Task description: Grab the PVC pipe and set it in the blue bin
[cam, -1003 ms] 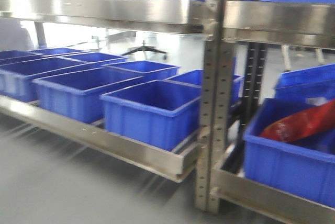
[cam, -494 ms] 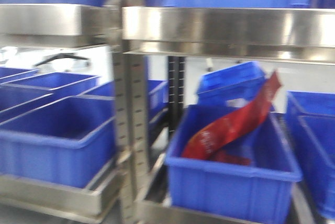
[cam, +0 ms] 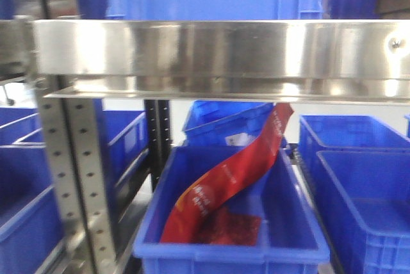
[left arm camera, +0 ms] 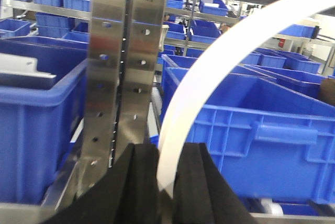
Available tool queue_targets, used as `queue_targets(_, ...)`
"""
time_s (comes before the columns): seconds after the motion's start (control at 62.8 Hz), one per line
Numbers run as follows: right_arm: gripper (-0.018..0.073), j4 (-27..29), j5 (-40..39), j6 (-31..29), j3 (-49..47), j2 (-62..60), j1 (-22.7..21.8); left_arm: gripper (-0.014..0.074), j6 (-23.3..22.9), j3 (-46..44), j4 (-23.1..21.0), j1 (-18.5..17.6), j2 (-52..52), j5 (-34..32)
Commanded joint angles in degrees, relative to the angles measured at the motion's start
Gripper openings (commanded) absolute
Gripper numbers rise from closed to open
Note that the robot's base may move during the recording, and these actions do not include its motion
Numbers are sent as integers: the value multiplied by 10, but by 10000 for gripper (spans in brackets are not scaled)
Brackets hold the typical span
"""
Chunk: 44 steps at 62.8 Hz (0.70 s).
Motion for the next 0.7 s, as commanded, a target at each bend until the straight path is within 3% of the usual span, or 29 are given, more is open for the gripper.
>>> queue_targets(0.0, -162, -7, -15, -3, 1, -3, 1, -111, -3, 0, -4, -2, -2, -16)
queue_targets(0.685, -162, -7, -15, -3, 1, -3, 1, -111, -3, 0, -4, -2, -2, -16)
